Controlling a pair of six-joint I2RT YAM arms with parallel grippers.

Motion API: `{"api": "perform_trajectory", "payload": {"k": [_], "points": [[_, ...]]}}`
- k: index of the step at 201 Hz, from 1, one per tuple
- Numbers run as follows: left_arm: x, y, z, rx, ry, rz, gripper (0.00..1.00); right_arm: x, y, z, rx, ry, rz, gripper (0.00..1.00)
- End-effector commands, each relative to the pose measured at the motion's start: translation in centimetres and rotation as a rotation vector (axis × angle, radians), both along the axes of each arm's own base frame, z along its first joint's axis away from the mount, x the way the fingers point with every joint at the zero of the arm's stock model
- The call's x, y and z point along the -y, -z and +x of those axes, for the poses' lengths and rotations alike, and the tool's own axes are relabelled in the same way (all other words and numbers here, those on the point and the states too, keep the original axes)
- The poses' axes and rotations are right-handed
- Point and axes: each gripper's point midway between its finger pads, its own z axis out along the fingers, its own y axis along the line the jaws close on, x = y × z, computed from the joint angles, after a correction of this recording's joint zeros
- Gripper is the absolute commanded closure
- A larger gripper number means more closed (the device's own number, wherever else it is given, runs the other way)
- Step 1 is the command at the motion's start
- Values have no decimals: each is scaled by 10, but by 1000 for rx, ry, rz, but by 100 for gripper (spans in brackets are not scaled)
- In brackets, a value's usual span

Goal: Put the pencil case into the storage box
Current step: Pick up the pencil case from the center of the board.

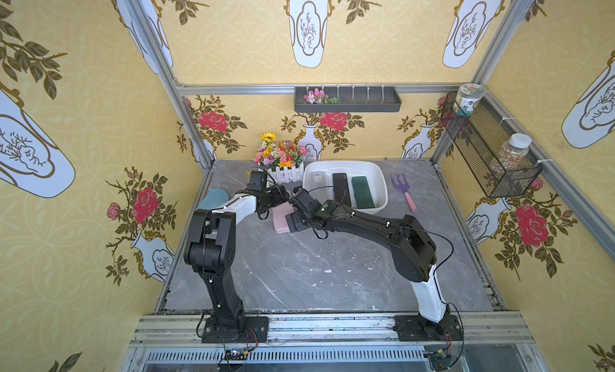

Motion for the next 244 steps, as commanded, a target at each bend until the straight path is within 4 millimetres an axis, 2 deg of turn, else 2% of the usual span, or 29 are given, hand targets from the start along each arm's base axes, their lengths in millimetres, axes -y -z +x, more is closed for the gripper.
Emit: {"api": "perform_trajectory", "payload": {"k": [1, 71, 110, 139, 179, 213, 244], "points": [[4, 14, -11, -71, 53, 34, 0, 6, -13, 3, 34, 31, 25, 3], [17, 37, -17, -182, 102, 160, 0, 22, -10, 1, 15, 44, 27, 3], [13, 38, -23, -198, 110, 205, 0, 39, -14, 4, 17, 74, 57, 3], [16, 40, -28, -206, 126, 221, 0, 51, -6, 5, -7, 95, 79, 3], [23, 49, -40, -237, 145, 258, 0, 53, -1, 4, -23, 89, 98, 3], [34, 56, -54, -255, 167, 270, 0, 54, 13, 0, -46, 84, 83, 3], [37, 65, -68, -276, 173, 282, 0, 60, 20, -4, -52, 92, 73, 3]]}}
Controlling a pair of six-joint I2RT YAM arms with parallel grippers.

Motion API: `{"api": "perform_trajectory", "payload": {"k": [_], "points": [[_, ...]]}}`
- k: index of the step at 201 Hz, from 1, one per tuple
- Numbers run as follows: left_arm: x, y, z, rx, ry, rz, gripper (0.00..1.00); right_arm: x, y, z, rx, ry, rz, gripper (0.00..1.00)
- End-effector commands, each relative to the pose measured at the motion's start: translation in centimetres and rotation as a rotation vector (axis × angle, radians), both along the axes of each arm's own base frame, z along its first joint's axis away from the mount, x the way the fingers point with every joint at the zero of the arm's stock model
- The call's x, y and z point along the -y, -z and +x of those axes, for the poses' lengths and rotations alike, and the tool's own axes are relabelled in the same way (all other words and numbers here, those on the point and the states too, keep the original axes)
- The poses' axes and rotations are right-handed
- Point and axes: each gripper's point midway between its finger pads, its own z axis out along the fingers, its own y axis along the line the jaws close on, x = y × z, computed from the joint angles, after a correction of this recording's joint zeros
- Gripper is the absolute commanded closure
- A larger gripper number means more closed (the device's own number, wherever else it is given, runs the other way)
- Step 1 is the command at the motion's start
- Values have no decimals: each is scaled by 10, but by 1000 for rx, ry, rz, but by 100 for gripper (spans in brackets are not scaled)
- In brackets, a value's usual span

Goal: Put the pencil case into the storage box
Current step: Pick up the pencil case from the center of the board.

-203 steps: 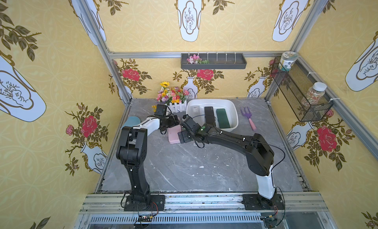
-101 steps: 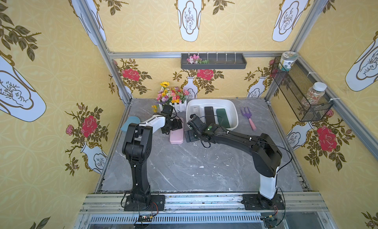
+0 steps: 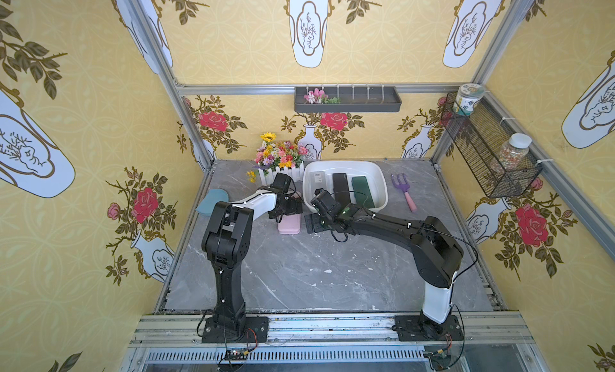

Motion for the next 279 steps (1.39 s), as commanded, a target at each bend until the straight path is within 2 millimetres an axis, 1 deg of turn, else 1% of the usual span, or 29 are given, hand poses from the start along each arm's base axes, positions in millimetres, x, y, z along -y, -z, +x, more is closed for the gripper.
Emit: {"api": "perform_trajectory", "payload": {"k": [1, 20, 57, 78, 104, 116, 118, 121, 139, 170, 187, 208, 228, 249, 262, 279], "points": [[-7, 23, -33, -117, 5, 52, 0, -1, -1, 1, 12, 7, 21, 3], [-5, 26, -42, -129, 13, 61, 0, 2, 1, -1, 9, 11, 15, 3], [1, 25, -58, -127, 20, 60, 1, 6, 2, -5, 5, 15, 10, 3], [6, 28, -71, -134, 27, 56, 1, 11, 3, -7, 3, 20, 1, 3], [12, 25, -86, -132, 31, 41, 1, 15, 6, -10, -4, 24, -10, 3], [11, 25, -90, -133, 13, 34, 1, 16, 8, -12, -8, 24, -14, 3], [18, 24, -95, -133, 35, 35, 1, 16, 8, -12, -9, 26, -14, 3], [21, 24, -98, -134, 43, 33, 1, 17, 9, -12, -10, 27, -16, 3], [26, 25, -108, -143, 40, 26, 2, 18, 14, -15, -20, 29, -24, 3], [29, 25, -118, -152, 20, 17, 2, 17, 21, -18, -33, 25, -37, 3], [26, 21, -120, -143, -3, 21, 0, 14, 22, -19, -33, 21, -36, 3], [18, 9, -117, -104, -39, 42, 0, 6, 21, -20, -28, 8, -30, 3], [8, -13, -107, -43, -86, 68, 0, -4, 18, -21, -17, -5, -24, 3], [4, -49, -93, 60, -116, 59, 0, -15, 16, -24, -11, -20, -20, 3], [7, -73, -84, 134, -124, 27, 0, -23, 14, -27, -7, -29, -11, 3], [8, -96, -75, 202, -133, -19, 0, -35, 8, -30, 0, -45, 5, 3]]}}
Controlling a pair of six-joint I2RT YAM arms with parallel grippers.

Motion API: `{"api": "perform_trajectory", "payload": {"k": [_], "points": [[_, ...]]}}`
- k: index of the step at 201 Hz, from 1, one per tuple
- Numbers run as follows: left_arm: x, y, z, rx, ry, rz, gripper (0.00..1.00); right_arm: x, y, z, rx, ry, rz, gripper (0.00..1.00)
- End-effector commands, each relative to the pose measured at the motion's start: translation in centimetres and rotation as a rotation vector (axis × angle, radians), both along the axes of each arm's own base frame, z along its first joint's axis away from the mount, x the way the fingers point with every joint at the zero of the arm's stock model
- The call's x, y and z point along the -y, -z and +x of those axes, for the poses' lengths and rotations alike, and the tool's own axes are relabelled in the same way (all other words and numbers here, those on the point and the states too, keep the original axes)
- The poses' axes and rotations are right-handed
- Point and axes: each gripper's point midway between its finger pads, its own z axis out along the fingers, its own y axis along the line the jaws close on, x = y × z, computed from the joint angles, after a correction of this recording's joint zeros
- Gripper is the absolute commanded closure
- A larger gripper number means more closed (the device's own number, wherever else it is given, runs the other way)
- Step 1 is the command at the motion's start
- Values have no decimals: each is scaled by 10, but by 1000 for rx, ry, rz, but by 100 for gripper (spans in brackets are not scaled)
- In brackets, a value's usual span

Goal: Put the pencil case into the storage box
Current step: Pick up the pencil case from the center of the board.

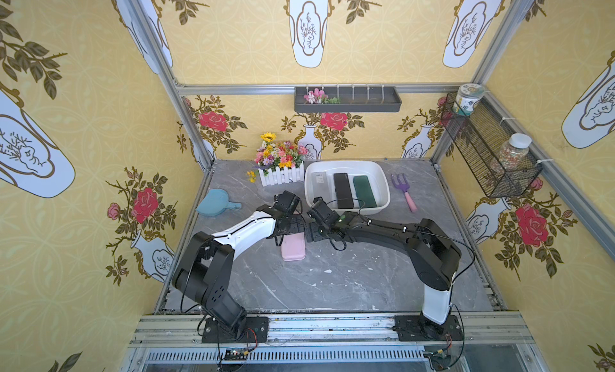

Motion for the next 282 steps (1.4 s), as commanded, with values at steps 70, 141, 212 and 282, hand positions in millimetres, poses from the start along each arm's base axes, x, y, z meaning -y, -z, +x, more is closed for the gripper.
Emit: {"api": "perform_trajectory", "payload": {"k": [70, 141, 212, 282], "points": [[-56, -58, 21, 222, -212, -182, 0, -89, 14, -21, -22, -96, 9, 3], [-88, -49, 14, 240, -304, -188, 0, -103, 42, -30, -64, -73, -36, 3], [-121, -44, 17, 265, -434, -209, 0, -94, 14, -26, -3, -43, -23, 3], [-132, -41, 24, 287, -487, -248, 0, -90, 15, -17, 0, 27, -71, 3]]}}
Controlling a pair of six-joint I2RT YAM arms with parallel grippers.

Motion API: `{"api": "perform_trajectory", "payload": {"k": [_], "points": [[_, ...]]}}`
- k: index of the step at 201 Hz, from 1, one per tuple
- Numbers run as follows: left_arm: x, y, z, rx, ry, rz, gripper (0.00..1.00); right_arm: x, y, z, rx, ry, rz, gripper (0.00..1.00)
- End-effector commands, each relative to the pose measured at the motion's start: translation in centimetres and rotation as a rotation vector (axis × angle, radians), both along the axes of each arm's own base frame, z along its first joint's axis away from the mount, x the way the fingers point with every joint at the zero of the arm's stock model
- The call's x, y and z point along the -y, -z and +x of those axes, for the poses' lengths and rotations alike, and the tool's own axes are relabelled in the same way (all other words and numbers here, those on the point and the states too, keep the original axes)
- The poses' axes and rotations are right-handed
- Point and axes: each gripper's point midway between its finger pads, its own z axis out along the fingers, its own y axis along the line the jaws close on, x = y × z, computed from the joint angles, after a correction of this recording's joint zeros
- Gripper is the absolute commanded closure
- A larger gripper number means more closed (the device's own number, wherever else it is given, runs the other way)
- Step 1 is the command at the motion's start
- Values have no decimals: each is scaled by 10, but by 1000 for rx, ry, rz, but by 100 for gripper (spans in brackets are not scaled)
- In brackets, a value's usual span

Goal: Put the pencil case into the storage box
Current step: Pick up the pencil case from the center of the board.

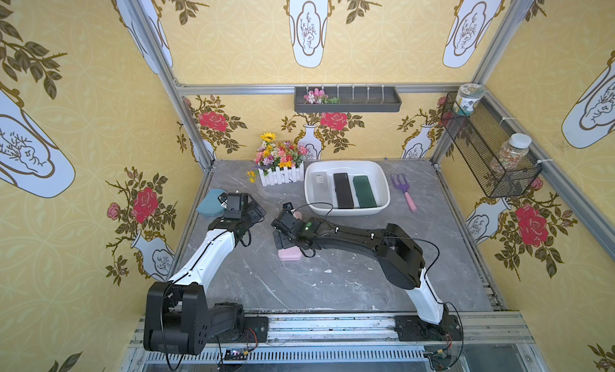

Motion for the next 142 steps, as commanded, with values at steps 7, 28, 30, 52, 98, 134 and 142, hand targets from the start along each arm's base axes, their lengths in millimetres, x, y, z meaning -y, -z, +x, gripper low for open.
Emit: {"api": "perform_trajectory", "payload": {"k": [7, 28, 30, 52, 98, 134, 142], "points": [[1, 2, 5, 20, -6, -23, 0, 6, 16, 3, -20, 62, -62, 3], [-1, 6, 6, 10, -3, -18, 0, 5, 24, 7, -33, 94, -78, 3], [-1, 7, 6, 10, -3, -18, 0, 4, 24, 8, -34, 96, -77, 3], [-2, 8, 7, 9, 2, -19, 0, 1, 30, 10, -42, 119, -78, 3], [-3, 9, 9, 11, 10, -26, 0, 9, 49, 16, -76, 180, -90, 3], [-3, 12, 10, 7, 15, -27, 0, 8, 63, 17, -127, 202, -61, 3], [-3, 13, 10, 6, 16, -28, 0, 7, 64, 17, -133, 203, -54, 3]]}}
